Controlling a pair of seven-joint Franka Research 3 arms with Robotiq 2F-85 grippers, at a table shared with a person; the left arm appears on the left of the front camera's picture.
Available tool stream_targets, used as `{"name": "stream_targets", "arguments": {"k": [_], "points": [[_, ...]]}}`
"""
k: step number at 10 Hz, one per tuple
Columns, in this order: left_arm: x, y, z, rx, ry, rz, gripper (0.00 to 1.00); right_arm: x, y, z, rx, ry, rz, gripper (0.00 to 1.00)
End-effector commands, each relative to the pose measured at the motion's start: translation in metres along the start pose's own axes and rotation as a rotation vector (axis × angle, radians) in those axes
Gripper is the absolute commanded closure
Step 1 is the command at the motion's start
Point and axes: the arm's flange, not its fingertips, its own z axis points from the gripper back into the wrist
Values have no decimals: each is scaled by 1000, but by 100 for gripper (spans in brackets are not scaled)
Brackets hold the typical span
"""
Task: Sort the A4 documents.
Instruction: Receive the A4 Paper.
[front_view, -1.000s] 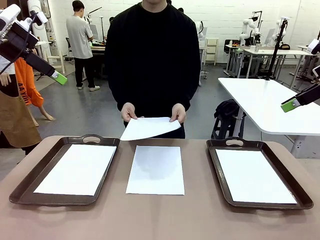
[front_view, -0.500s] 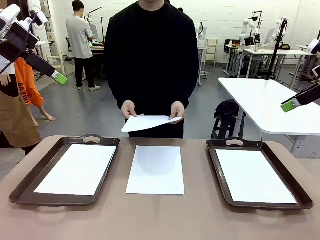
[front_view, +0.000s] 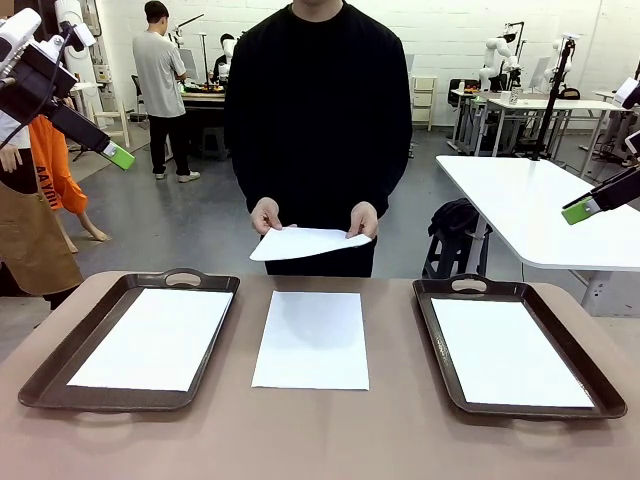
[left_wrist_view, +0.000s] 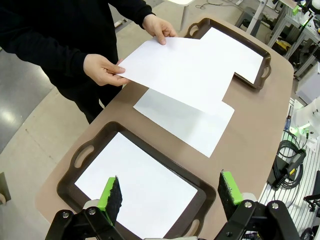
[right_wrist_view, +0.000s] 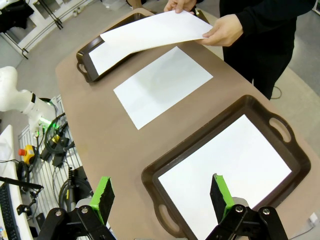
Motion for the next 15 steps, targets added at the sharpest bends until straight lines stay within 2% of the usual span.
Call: {"name": "stream_targets", "arguments": {"k": [1, 15], "points": [[0, -1, 1, 1, 0, -3, 0, 0, 1, -1, 5, -2, 4, 0], [0, -1, 1, 1, 0, -3, 0, 0, 1, -1, 5, -2, 4, 0]]}}
